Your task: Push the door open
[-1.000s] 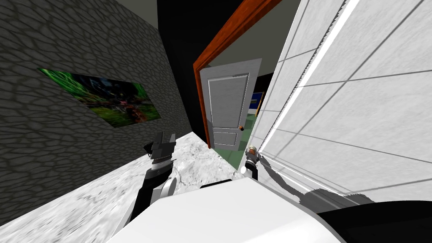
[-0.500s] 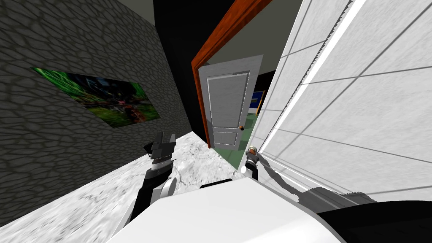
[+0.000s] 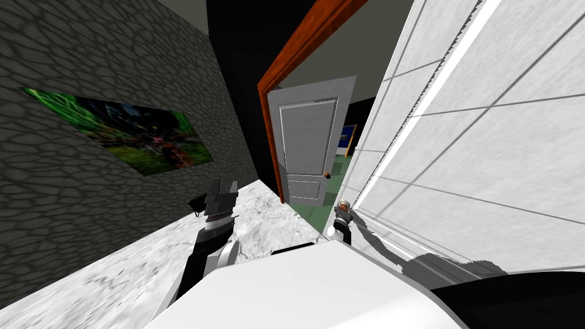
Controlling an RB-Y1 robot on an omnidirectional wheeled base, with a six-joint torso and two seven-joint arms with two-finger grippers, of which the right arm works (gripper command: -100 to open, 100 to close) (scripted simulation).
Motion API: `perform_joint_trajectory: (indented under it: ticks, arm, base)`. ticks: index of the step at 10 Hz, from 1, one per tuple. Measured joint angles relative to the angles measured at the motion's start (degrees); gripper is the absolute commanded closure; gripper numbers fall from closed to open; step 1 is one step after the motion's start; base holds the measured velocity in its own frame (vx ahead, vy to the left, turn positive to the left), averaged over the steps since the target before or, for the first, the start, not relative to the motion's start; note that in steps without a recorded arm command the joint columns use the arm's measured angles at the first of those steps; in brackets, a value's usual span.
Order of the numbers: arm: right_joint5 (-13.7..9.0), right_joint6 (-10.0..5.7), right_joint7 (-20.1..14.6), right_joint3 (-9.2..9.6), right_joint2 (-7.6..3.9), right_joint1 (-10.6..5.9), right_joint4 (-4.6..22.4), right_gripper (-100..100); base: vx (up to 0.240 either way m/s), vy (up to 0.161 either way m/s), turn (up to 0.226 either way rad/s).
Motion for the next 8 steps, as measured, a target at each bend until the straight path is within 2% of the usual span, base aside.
perform_joint_trajectory:
  ticks: [3,4,5,8]
  arm:
    - [-1.16,-0.41,0.67,-1.65,-0.37,-0.28,0.04,100]
    - [-1.61,-0.32,0.79,-2.21,-0.50,0.19,-0.50,100]
    - [-2.03,-0.61,0.73,-2.80,-0.81,-0.08,0.06,100]
    - [-3.39,-0.38,1.43,-4.49,-0.88,0.52,-0.79,100]
  base:
    - [0.197,-0.099,-0.049]
    - [0.197,-0.094,-0.054]
    - [0.173,-0.102,-0.043]
    - [0.181,-0.108,-0.049]
